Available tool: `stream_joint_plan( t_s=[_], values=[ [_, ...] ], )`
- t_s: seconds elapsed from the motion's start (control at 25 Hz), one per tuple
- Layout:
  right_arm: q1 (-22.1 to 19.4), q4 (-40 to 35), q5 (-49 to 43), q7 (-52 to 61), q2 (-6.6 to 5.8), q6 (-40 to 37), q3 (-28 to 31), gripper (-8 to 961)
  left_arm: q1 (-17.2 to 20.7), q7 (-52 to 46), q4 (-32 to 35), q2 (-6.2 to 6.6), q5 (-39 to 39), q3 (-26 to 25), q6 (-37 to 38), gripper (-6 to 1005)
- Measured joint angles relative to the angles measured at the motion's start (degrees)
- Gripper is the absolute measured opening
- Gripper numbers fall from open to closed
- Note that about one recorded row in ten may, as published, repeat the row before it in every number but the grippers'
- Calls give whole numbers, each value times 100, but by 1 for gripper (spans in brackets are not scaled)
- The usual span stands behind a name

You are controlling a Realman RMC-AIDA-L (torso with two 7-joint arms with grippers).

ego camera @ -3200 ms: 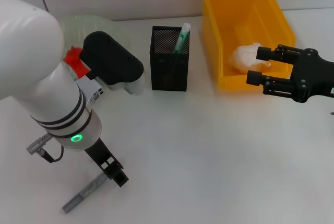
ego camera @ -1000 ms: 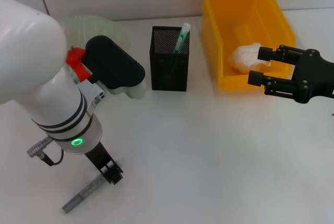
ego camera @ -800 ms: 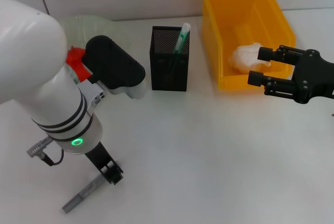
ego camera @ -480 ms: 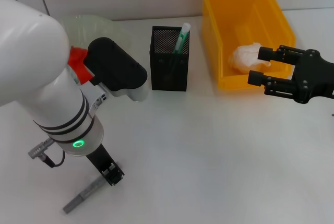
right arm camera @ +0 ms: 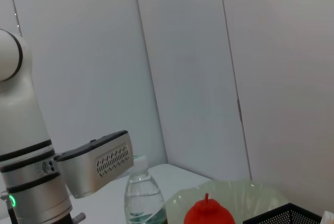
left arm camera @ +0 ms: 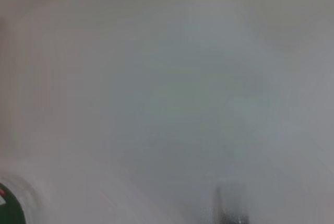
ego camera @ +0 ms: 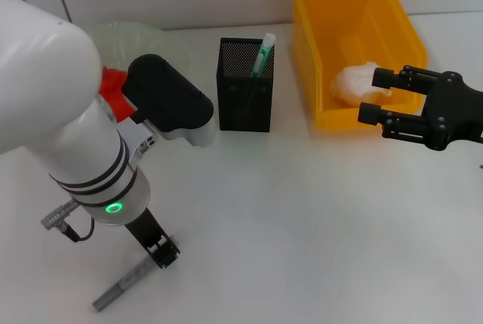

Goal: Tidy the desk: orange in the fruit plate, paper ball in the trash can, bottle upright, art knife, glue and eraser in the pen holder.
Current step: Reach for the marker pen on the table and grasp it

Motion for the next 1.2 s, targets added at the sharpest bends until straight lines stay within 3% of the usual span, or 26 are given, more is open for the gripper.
stream_joint_plan(
  t_s=[0.84, 1.2],
  values=[
    [11, -18, 0, 1, 0, -8, 3, 722, -10, 0, -61, 0, -9, 50, -26, 304],
    [11, -16, 0, 0, 0, -16, 9, 722, -10, 0, -61, 0, -9, 70, -26, 232]
  ],
)
